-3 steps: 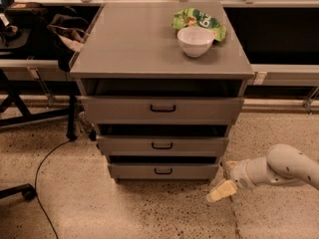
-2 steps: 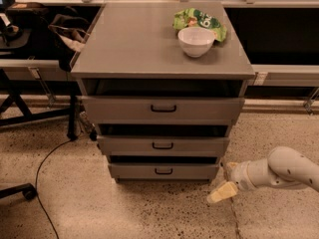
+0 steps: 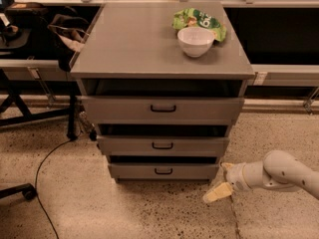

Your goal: Open bottom drawer

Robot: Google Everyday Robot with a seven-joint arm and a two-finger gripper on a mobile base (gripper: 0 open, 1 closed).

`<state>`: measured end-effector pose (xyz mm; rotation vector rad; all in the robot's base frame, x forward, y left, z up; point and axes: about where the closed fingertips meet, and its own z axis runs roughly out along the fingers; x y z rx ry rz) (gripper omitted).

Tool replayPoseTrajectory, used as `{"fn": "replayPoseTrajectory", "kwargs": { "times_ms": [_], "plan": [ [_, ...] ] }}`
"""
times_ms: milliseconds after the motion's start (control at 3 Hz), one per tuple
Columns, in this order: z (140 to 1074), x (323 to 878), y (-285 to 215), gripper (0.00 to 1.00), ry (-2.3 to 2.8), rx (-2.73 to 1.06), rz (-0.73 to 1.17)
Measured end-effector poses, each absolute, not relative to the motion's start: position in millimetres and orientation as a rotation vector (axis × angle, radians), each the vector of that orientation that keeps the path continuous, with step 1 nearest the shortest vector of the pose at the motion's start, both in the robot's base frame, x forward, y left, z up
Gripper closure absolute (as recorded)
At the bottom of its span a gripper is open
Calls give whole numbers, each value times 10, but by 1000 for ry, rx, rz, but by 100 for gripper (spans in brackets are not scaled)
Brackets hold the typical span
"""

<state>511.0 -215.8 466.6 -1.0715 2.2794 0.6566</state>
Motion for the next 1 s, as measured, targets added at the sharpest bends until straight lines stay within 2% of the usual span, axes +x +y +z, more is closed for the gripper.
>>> {"fn": "replayPoseTrajectory", "kwargs": {
  "times_ms": [333, 667, 1000],
  "plan": [
    [4378, 5358, -2043, 17, 2267, -1073, 717],
    [4350, 5412, -2045, 48, 2263, -1064, 717],
    [4350, 5412, -2044, 72, 2263, -1064, 717]
  ]
}}
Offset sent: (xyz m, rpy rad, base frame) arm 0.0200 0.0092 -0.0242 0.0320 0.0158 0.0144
